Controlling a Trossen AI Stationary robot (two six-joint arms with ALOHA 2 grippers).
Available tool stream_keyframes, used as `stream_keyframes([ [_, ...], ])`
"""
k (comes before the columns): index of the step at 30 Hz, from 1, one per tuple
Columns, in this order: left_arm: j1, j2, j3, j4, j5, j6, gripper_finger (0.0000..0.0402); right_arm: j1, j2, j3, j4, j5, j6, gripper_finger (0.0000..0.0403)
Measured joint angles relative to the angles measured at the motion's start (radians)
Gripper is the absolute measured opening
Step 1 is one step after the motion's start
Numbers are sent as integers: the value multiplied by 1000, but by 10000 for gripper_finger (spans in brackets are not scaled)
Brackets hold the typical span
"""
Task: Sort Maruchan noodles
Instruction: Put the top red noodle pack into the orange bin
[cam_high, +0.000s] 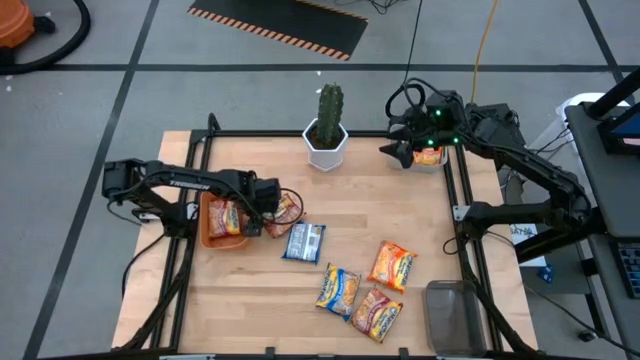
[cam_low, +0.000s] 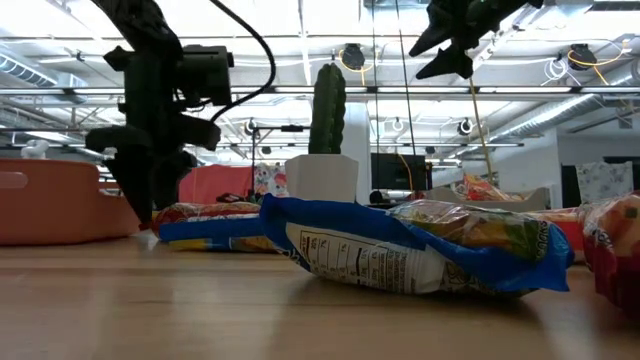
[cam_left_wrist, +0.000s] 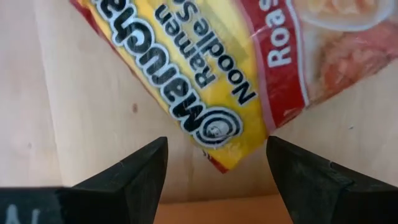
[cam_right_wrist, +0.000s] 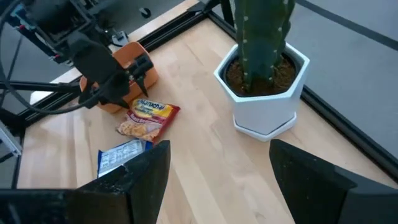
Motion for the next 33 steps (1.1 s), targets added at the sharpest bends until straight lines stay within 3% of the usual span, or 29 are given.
stream_keyframes([
  [17, 0, 110, 1, 76, 26, 17, 271, 1, 0, 0, -3, -24, -60, 265],
  [28, 0, 111, 40, 58, 8, 24, 122, 1, 0, 0, 35, -15, -64, 265],
  [33, 0, 107, 91, 41, 10, 44, 79, 1, 0, 0, 41, 65, -45, 265],
])
